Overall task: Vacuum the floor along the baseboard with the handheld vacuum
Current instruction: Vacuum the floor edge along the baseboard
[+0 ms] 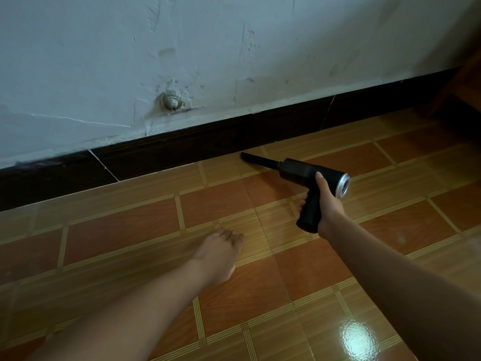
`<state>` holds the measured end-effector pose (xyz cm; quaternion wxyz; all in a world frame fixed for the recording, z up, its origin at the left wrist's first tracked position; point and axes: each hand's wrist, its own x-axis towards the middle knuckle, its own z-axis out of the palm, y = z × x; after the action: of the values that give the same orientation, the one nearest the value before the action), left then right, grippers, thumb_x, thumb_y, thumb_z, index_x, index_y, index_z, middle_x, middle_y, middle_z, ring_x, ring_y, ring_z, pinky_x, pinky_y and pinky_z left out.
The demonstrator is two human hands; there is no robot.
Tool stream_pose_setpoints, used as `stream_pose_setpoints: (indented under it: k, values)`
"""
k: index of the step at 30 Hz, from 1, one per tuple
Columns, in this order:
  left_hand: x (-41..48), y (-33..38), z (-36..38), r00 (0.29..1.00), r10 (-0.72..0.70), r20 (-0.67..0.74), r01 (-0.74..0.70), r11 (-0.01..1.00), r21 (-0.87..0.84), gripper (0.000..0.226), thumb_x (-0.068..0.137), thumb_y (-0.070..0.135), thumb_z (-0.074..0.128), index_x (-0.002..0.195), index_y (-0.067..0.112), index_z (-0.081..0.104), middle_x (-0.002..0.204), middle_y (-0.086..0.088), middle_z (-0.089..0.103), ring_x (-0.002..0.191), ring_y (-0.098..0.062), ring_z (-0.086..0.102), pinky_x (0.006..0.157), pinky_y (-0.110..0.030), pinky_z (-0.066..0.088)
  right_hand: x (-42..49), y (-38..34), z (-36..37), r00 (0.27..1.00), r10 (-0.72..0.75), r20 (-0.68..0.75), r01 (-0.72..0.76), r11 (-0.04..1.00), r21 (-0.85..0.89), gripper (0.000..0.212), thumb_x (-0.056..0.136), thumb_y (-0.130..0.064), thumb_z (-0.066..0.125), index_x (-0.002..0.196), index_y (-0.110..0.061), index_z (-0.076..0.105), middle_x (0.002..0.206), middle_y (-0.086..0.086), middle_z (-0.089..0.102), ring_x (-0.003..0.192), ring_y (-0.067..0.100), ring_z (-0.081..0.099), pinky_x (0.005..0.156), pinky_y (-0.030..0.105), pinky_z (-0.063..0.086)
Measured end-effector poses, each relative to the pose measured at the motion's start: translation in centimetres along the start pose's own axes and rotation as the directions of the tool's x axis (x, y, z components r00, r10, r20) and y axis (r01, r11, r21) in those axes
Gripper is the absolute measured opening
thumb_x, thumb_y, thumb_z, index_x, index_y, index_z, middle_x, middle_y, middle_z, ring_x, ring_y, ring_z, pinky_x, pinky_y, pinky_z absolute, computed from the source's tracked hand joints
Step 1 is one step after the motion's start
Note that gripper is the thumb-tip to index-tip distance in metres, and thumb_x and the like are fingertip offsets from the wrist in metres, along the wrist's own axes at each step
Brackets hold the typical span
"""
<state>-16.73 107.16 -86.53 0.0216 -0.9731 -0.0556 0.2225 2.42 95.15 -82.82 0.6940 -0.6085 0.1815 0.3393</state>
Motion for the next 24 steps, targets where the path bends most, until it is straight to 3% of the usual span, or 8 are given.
stream_pose_setpoints:
  k: [7, 24]
  values:
    - [-0.1, -0.1, 0.1, 1.000, 0.008, -0.010, -0.008, 1.000, -0.023, 0.066, 0.096, 0.023, 0.041, 0.148, 0.003, 0.006, 0.154, -0.018, 0.018, 0.142, -0.027, 0.018, 0.118, -0.034, 0.007, -0.3, 0.6, 1.3, 0.999, 0.018, 0.034, -0.017, 0.999, -0.043, 0.042, 0.082, -0.044, 0.067, 0.098, -0.006, 0.060, 0.066, 0.004, 0.059, 0.056, 0.015, 0.056, 0.060, 0.029, 0.050]
    - [-0.4, -0.4, 0.6, 0.999, 0.019, -0.029, -0.020, 0.998, -0.052, 0.065, 0.096, 0.020, 0.039, 0.149, 0.003, 0.005, 0.155, -0.018, 0.012, 0.144, -0.027, 0.012, 0.117, -0.036, 0.005, -1.0, 2.8, 4.9, 0.985, 0.081, 0.153, -0.060, 0.989, -0.135, 0.040, 0.082, -0.044, 0.066, 0.093, -0.006, 0.060, 0.064, 0.003, 0.059, 0.053, 0.014, 0.055, 0.055, 0.028, 0.049]
